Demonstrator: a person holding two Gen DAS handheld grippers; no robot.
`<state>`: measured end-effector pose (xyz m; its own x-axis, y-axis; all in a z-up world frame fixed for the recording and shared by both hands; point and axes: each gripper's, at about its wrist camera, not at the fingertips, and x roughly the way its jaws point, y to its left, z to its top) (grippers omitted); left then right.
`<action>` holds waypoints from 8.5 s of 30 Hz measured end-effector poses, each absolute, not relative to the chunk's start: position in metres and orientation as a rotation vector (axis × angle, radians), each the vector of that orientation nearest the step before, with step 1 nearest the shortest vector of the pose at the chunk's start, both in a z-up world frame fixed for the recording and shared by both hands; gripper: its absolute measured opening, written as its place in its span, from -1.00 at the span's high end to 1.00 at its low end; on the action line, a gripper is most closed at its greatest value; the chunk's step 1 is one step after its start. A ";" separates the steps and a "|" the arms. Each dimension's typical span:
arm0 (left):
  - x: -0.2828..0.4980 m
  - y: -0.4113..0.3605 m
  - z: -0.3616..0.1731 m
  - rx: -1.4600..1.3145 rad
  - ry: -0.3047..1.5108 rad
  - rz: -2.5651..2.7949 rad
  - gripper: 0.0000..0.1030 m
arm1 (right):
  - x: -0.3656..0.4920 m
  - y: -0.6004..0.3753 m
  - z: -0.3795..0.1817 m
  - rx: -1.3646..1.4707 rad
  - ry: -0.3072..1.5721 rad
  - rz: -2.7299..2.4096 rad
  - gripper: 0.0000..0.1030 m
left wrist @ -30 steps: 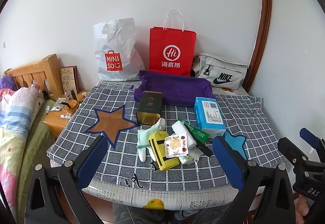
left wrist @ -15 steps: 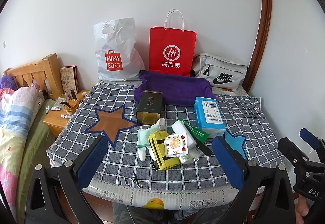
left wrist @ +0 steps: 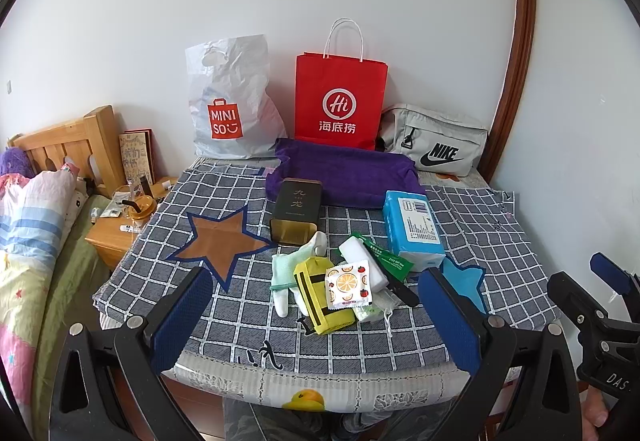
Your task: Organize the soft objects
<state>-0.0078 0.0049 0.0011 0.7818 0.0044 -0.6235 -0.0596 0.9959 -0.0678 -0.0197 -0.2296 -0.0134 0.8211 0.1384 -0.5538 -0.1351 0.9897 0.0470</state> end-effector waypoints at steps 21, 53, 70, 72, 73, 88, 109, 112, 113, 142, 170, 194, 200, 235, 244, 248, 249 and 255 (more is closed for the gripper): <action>0.013 0.021 -0.028 -0.127 0.733 0.022 -1.00 | -0.015 -0.224 -0.028 0.004 0.601 0.173 -1.00; 0.158 0.063 -0.156 -0.235 0.943 0.055 -0.95 | 0.110 -0.219 -0.176 0.060 0.866 0.269 -0.48; 0.197 0.061 -0.186 -0.314 1.011 -0.004 -0.44 | 0.143 -0.193 -0.215 0.063 1.003 0.462 0.56; 0.198 0.059 -0.188 -0.310 1.010 -0.007 -0.34 | 0.141 -0.192 -0.214 0.064 0.994 0.479 0.69; 0.198 0.058 -0.188 -0.305 1.007 -0.004 -0.29 | 0.139 -0.193 -0.213 0.058 0.983 0.485 0.73; 0.184 0.056 -0.172 -0.244 0.947 0.081 0.81 | 0.100 -0.239 -0.181 0.098 0.868 0.432 0.91; 0.159 0.093 -0.169 -0.255 0.953 0.170 0.82 | 0.084 -0.265 -0.217 -0.018 0.962 0.282 0.45; 0.161 0.093 -0.172 -0.252 0.964 0.163 0.82 | 0.086 -0.263 -0.214 -0.015 0.938 0.313 0.04; 0.161 0.093 -0.173 -0.252 0.966 0.161 0.82 | 0.086 -0.260 -0.214 -0.035 0.927 0.324 0.04; 0.158 0.101 -0.179 -0.307 0.969 0.098 0.82 | 0.121 -0.224 -0.220 -0.016 0.937 0.320 0.49; 0.151 0.111 -0.087 -0.349 0.849 -0.022 0.85 | 0.114 -0.240 -0.144 0.046 0.846 0.317 0.50; 0.196 0.083 -0.006 -0.277 0.743 -0.073 0.85 | 0.168 -0.223 -0.081 0.009 0.749 0.342 0.50; 0.228 0.078 0.000 -0.252 0.739 -0.088 0.85 | 0.199 -0.218 -0.065 -0.005 0.721 0.332 0.50; 0.453 0.037 -0.086 -0.330 0.872 -0.213 0.85 | 0.407 -0.204 -0.145 -0.037 0.870 0.380 0.50; 0.488 0.043 -0.121 -0.297 0.913 -0.172 0.85 | 0.436 -0.204 -0.180 -0.044 0.956 0.374 0.50; 0.497 0.043 -0.129 -0.290 0.943 -0.184 0.84 | 0.441 -0.207 -0.190 -0.039 0.990 0.383 0.49; 0.499 0.042 -0.131 -0.289 0.949 -0.190 0.83 | 0.442 -0.208 -0.194 -0.038 1.000 0.374 0.48; 0.505 0.039 -0.140 -0.278 0.992 -0.207 0.64 | 0.447 -0.207 -0.206 -0.031 1.040 0.371 0.46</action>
<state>0.5048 0.0390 -0.1404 0.5318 -0.2969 -0.7931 0.0457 0.9452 -0.3232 0.4467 -0.2070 -0.2063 0.4495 0.2858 -0.8463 -0.3146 0.9374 0.1494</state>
